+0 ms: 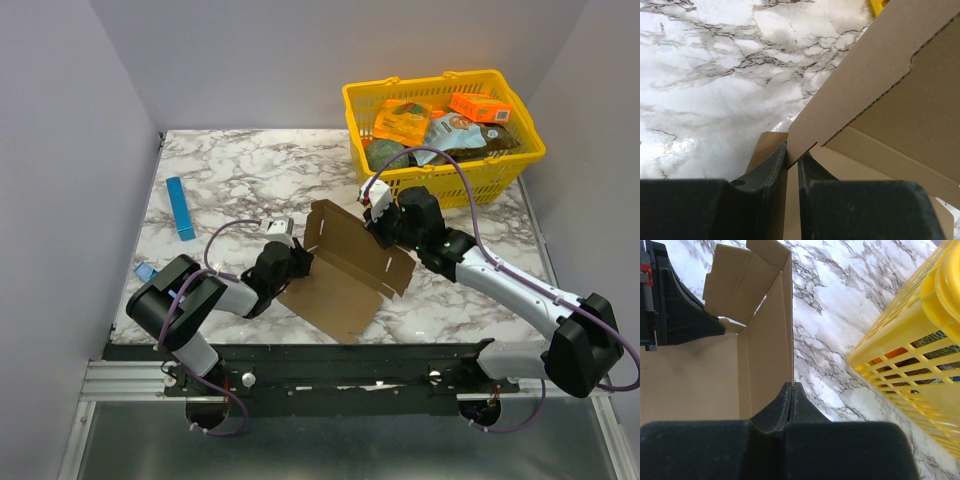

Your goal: Fold the paper box

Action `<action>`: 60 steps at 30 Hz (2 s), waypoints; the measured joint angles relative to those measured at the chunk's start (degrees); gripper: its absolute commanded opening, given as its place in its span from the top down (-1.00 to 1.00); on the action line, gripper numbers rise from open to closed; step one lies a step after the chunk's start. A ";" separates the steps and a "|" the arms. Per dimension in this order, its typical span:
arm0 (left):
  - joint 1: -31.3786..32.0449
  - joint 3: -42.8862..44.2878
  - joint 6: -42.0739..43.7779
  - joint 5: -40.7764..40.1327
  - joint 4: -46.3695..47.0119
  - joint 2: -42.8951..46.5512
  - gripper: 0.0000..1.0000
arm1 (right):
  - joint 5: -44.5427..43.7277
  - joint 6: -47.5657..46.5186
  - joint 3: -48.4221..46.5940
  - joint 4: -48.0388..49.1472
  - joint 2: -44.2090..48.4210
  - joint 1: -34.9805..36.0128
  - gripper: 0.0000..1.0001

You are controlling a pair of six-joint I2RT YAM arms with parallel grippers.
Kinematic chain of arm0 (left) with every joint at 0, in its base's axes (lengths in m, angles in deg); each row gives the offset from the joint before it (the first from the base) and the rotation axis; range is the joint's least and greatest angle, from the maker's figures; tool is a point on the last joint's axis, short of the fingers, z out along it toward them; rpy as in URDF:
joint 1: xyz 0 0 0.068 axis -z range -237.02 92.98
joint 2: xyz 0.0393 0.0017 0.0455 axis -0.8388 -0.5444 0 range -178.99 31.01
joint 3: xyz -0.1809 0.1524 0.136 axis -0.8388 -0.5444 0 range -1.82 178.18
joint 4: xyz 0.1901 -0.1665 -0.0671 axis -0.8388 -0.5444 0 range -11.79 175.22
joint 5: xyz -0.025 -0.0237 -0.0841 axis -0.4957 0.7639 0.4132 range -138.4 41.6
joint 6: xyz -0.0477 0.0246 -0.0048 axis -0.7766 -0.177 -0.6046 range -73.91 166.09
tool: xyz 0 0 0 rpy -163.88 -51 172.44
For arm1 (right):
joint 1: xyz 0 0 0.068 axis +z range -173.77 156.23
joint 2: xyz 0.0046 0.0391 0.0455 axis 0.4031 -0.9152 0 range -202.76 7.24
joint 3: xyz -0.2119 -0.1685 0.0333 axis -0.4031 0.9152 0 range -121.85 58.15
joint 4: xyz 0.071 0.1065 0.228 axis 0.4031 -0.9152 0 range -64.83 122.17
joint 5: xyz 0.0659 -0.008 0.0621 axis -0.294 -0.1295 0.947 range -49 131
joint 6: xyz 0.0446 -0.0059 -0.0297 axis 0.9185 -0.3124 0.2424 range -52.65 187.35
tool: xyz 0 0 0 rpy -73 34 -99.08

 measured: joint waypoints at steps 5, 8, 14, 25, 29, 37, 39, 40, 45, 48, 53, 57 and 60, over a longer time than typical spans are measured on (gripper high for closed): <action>0.28 -0.92 -1.46 -0.26 3.06 -1.03 0.60 | -0.11 0.83 0.00 0.00 0.04 0.04 0.99; 0.39 -1.84 -2.25 -0.37 6.80 -2.51 0.62 | -0.11 0.98 0.02 0.00 0.07 0.04 0.99; 2.10 -1.95 -2.64 -2.49 9.94 -4.37 0.41 | -0.13 0.98 0.02 0.02 0.15 0.04 0.99; 6.14 -4.66 -3.58 -8.37 10.75 -3.65 -0.15 | -0.04 1.25 1.97 0.02 0.83 0.31 0.99; 6.27 -7.02 -3.34 -9.90 10.84 0.22 -0.35 | -0.04 1.27 2.10 0.02 0.87 0.42 0.99; 6.23 -9.16 1.11 -12.41 3.26 13.90 -0.56 | -0.04 1.31 2.12 0.00 0.94 0.42 0.99; 5.92 -8.50 3.08 -12.22 1.46 15.76 -0.54 | -0.04 1.31 2.12 0.02 0.94 0.42 0.99; 5.55 -8.04 3.98 -11.69 0.68 16.17 -0.54 | -0.02 1.31 2.12 0.02 0.94 0.42 0.99; 1.73 -3.78 9.18 -6.29 -2.69 14.43 -0.50 | 0.00 1.29 2.12 0.02 0.94 0.42 0.99; 0.28 -0.72 11.50 -2.97 -4.48 11.76 -0.48 | 0.00 1.31 2.12 0.02 0.94 0.42 0.99; -1.31 4.87 14.45 0.76 -8.07 7.21 -0.46 | 0.09 1.29 2.12 0.04 0.94 0.42 0.99; -2.62 7.96 15.96 1.62 -10.97 5.16 -0.45 | 0.13 1.29 2.12 0.02 0.94 0.42 0.99; -3.19 8.85 16.70 1.79 -12.66 4.31 -0.45 | 0.33 1.29 2.12 0.04 0.94 0.42 0.99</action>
